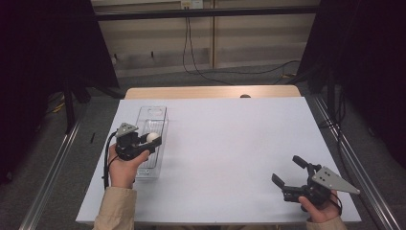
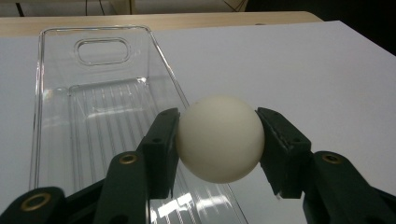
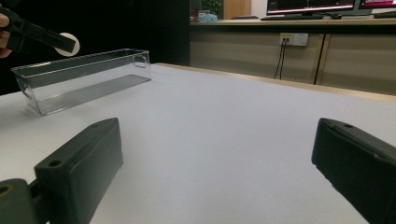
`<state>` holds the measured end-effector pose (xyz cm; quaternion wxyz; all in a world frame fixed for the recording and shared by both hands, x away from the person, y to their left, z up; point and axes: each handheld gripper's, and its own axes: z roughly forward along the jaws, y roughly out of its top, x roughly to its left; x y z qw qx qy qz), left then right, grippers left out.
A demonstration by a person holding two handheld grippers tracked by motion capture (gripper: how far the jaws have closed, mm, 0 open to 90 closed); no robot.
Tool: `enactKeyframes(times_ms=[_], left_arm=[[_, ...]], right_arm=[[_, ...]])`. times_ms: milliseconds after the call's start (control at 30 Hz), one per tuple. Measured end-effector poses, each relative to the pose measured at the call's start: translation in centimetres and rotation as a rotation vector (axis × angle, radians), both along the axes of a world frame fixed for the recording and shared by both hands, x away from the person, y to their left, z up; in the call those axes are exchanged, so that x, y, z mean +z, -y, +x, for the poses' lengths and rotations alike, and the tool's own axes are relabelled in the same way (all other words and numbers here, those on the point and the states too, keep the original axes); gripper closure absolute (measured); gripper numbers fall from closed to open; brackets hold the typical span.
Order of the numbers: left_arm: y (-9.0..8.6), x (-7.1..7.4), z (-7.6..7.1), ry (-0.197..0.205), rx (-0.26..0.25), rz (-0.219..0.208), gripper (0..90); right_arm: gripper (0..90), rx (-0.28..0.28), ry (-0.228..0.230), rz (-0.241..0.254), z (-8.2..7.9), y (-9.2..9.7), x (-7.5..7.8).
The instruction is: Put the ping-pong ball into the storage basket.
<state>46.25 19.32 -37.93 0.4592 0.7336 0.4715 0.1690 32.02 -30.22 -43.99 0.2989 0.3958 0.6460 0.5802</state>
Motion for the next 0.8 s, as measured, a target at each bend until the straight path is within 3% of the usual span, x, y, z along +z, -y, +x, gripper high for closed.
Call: enactKeyframes(times_ms=[800], left_arm=[[-0.76,-0.96,-0.49,0.012,0.014,0.009,51.1]], right_arm=[[1.4,0.009,0.002,-0.008,0.04,-0.04,-0.05]])
